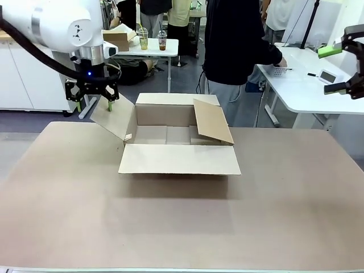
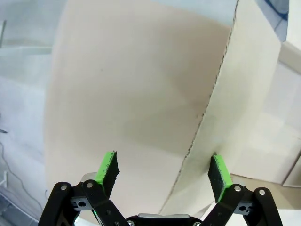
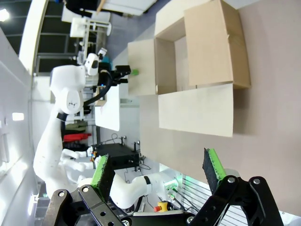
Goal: Pack the gift set into the box.
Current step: Place both hands on the side flaps of the Package Box and spread them outward.
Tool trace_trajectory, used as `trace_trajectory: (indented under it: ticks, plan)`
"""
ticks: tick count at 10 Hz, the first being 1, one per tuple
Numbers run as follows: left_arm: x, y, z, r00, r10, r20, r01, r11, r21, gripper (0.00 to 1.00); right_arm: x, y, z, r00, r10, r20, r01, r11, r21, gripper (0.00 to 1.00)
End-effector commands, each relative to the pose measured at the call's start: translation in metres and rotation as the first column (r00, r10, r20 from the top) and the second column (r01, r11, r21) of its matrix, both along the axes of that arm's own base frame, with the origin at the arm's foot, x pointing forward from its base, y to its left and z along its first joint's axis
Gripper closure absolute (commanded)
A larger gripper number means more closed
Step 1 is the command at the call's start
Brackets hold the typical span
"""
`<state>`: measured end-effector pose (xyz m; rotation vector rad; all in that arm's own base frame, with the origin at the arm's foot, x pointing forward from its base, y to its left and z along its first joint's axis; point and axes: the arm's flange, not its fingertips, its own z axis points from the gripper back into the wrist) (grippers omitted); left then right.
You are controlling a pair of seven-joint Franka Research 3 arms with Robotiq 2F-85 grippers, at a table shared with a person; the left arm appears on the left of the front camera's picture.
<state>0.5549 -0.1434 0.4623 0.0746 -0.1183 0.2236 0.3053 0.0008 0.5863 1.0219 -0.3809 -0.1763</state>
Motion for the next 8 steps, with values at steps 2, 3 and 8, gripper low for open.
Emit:
trace_trajectory:
  ticks: [2,3,8]
  plan:
    - [-0.011,0.031,-0.03,1.0,-0.029,-0.009,0.028,0.988,-0.149,0.0,0.003,0.002,0.002,1.0,0.01,0.023,-0.01,1.0,0.017,0.0]
    - [-0.014,0.04,-0.04,1.0,-0.026,-0.017,0.023,0.983,-0.182,0.0,0.003,0.002,0.002,1.0,0.01,0.023,-0.01,1.0,0.017,0.0]
    - [-0.002,0.025,-0.032,1.0,-0.001,-0.018,-0.002,0.993,-0.121,0.0,0.003,0.002,0.002,1.0,0.01,0.023,-0.01,1.0,0.017,0.0]
